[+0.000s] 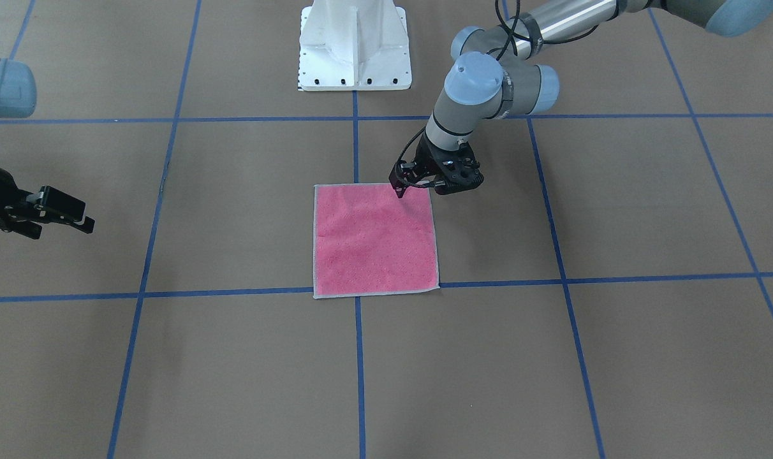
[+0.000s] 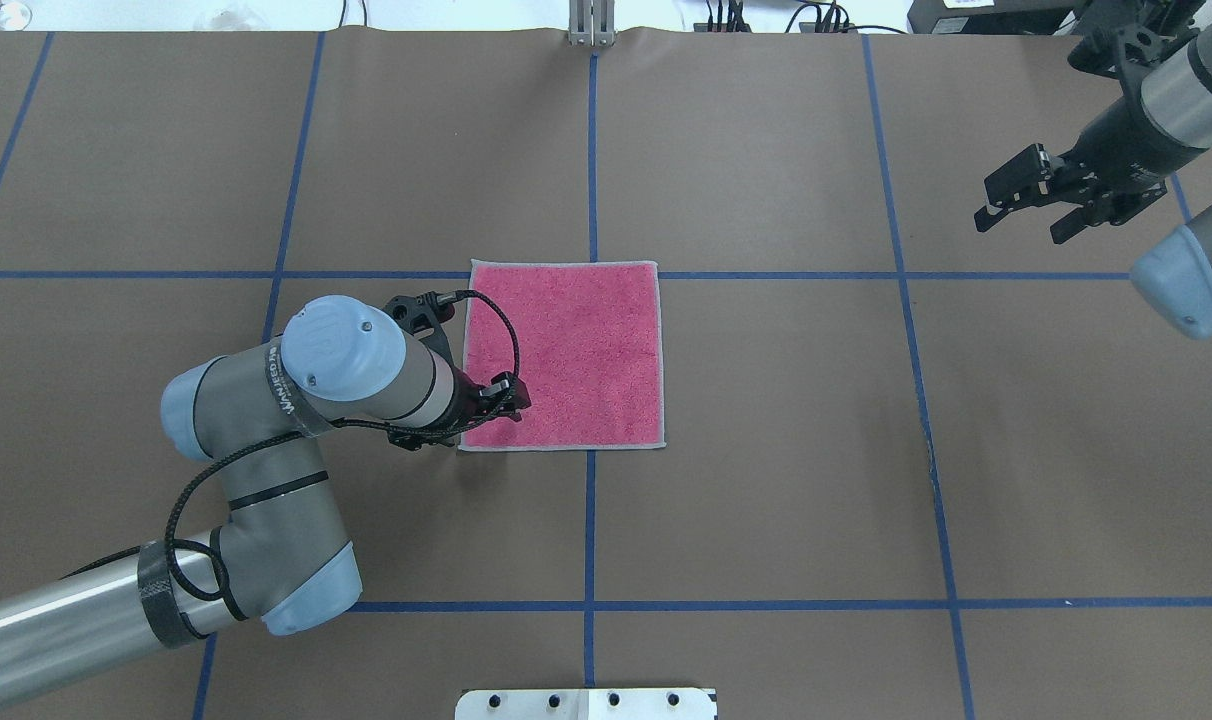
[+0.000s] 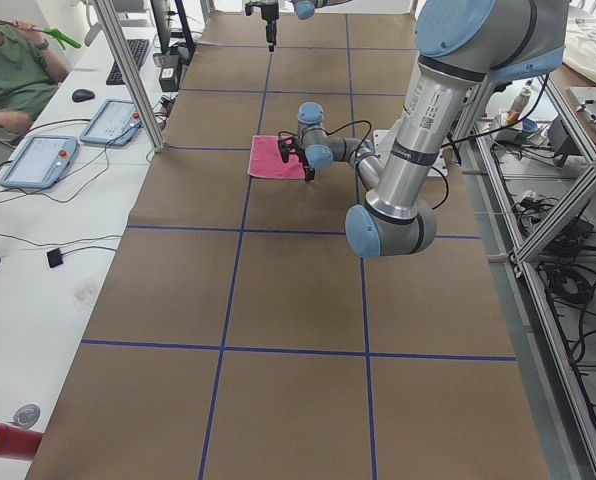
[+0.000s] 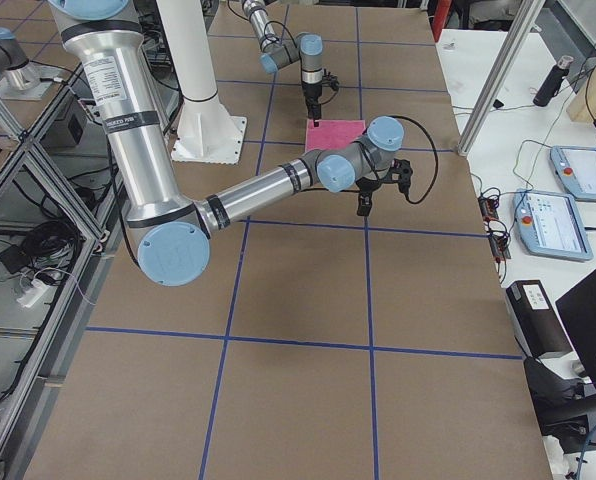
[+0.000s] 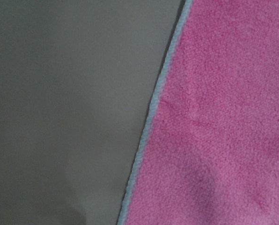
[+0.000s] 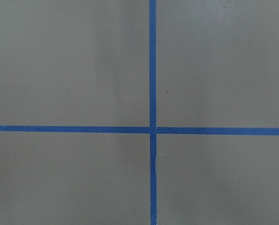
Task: Fold towel twice with both arms
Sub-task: 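Lower the left gripper and pinch the towel's near corner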
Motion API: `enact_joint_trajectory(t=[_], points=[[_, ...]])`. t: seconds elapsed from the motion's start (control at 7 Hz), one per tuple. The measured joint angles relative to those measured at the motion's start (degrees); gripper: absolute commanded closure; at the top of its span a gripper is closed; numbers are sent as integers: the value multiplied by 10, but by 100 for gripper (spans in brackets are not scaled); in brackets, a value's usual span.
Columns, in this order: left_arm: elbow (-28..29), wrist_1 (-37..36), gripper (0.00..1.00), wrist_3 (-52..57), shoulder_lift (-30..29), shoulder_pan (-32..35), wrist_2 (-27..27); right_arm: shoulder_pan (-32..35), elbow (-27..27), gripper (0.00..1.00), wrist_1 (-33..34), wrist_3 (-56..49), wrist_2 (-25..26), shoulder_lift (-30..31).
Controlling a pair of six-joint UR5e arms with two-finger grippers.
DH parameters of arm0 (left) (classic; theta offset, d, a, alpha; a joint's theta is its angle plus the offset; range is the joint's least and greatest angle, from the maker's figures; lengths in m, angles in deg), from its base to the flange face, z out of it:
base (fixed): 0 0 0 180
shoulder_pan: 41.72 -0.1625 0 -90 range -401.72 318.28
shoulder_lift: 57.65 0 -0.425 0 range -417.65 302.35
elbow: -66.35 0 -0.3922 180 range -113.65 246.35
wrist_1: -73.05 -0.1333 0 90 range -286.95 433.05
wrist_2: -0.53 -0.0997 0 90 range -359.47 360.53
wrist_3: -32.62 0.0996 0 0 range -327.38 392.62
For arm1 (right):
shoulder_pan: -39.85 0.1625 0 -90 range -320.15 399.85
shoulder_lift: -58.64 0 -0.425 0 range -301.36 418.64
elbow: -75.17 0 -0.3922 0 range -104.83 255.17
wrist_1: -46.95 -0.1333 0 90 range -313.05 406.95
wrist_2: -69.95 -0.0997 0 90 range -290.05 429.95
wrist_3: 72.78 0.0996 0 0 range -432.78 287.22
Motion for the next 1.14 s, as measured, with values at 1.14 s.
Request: enact_joint_trajectory(t=[1.14], points=[[-2, 0, 22, 3, 0, -2, 1, 0, 0, 0, 0, 0, 0, 0]])
